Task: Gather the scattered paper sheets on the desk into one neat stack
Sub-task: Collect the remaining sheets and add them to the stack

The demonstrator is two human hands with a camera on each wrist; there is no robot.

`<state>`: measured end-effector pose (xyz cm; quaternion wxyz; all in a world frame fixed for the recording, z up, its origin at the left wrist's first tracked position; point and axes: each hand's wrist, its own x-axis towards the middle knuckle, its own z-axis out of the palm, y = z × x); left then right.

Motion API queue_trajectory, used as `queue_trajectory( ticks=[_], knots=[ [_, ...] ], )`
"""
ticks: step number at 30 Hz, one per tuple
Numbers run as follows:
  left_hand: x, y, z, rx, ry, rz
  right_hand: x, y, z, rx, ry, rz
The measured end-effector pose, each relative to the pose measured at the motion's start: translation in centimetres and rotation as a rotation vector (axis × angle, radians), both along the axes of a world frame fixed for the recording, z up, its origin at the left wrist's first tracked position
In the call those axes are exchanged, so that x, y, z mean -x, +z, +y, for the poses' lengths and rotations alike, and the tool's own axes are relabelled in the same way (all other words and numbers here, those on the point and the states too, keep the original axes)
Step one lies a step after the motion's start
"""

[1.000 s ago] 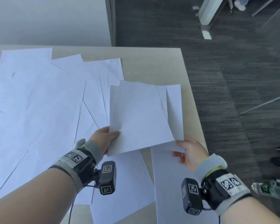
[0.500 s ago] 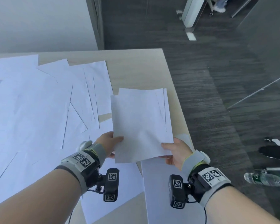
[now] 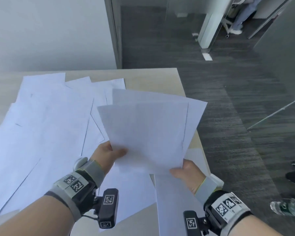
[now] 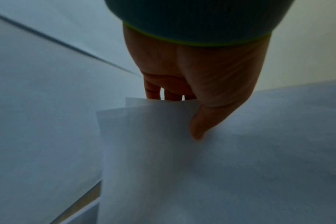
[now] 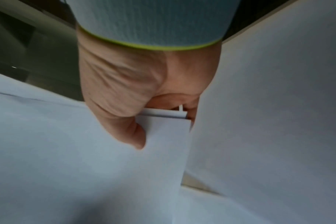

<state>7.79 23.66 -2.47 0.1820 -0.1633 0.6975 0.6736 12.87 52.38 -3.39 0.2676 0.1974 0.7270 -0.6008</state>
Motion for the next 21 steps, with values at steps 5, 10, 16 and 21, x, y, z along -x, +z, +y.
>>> queue_trajectory(
  ticks=[5, 10, 16, 21],
  knots=[
    [-2.3, 3.6, -3.2, 0.102, 0.005, 0.110, 0.4, 1.4, -2.9, -0.152, 0.006, 0.030],
    [-5.3, 3.6, -5.3, 0.176, -0.125, 0.037, -1.0, 2.3, -6.4, -0.124, 0.054, 0.113],
    [-5.6, 1.3, -2.6, 0.216, -0.106, 0.087, -0.8, 0.3, -4.5, -0.205, -0.090, 0.093],
    [-8.0, 0.5, -4.6, 0.176, -0.160, 0.035, -2.7, 1.3, -6.6, -0.238, -0.099, 0.094]
  ],
)
